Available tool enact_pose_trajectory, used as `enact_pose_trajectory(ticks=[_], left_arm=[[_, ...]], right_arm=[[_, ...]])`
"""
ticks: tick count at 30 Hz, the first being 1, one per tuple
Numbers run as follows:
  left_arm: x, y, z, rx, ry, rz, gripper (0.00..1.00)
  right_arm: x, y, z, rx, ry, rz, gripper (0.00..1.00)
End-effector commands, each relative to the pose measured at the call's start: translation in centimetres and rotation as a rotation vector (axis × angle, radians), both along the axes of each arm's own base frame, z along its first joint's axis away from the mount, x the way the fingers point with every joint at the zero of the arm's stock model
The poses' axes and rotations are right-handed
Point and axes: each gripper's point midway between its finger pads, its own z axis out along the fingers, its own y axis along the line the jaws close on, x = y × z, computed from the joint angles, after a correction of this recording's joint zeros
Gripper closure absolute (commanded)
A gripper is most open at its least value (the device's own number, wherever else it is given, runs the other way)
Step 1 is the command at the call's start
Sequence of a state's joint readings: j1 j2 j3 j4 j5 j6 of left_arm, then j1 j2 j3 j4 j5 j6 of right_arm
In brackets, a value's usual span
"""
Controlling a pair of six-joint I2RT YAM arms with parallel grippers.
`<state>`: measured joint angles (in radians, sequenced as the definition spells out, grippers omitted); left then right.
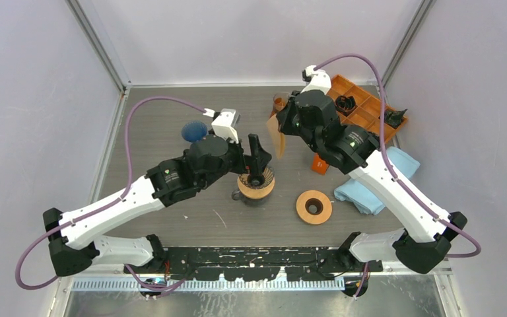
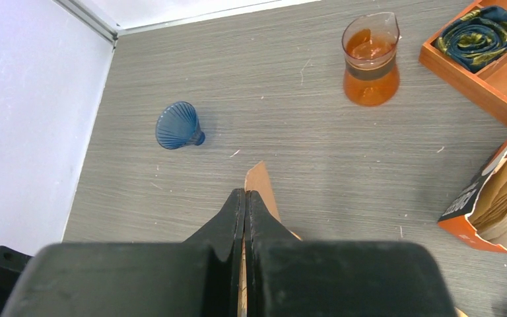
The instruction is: Place the coffee filter in the dripper
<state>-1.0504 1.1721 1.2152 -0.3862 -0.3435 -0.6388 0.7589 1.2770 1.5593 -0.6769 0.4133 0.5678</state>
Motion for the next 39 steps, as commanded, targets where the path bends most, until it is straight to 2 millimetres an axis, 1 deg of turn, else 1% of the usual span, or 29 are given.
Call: enact_pose_trajectory(ticks=[1, 5, 8, 12, 13, 14, 19, 22, 24, 28, 35, 39], left_arm=[[1.7, -0.5, 4.9, -0.092, -0.131, 0.106, 0.03], [1.6, -1.7, 5.5, -0.094, -0.176, 0.116, 0.03], [1.8, -2.0, 5.4, -0.073, -0.195, 0.144, 0.04], [2.3, -1.5, 5.6, -0.048, -0.231, 0.199, 0.06], [2.7, -1.9, 4.6, -0.018, -0.231, 0.21, 0.06], [2.8, -2.0, 4.5, -0.006, -0.238, 0.218, 0.07], [3.1, -1.9, 4.5, 0.018, -0.27, 0.232, 0.12], [3.4, -2.0, 3.9, 0.044, -0.273, 0.243, 0.12], [3.5, -2.0, 3.8, 0.05, -0.276, 0.25, 0.15], [3.5, -2.4, 4.0, 0.037, -0.281, 0.236, 0.15], [4.0, -1.8, 3.9, 0.073, -0.307, 0.27, 0.15], [4.2, -1.3, 4.1, 0.095, -0.33, 0.291, 0.17]], right_arm=[[-0.3, 0.2, 2.4, 0.061, -0.078, -0.06, 0.99], [-1.0, 0.6, 2.8, 0.059, -0.094, -0.065, 0.99], [-1.3, 0.8, 3.0, 0.074, -0.105, -0.058, 0.99], [-1.5, 0.8, 3.2, 0.08, -0.112, -0.06, 0.99], [-1.5, 0.8, 3.3, 0.08, -0.113, -0.06, 0.99], [-1.5, 0.9, 3.3, 0.081, -0.113, -0.057, 0.99], [-1.5, 0.9, 3.5, 0.083, -0.119, -0.053, 0.99], [-1.6, 0.9, 3.6, 0.087, -0.123, -0.051, 0.99], [-1.6, 1.1, 3.6, 0.092, -0.126, -0.046, 0.99], [-1.4, 1.3, 3.5, 0.092, -0.124, -0.043, 0.99], [-1.3, 1.7, 3.3, 0.092, -0.119, -0.036, 0.99], [-1.3, 1.8, 3.3, 0.097, -0.118, -0.031, 0.99]])
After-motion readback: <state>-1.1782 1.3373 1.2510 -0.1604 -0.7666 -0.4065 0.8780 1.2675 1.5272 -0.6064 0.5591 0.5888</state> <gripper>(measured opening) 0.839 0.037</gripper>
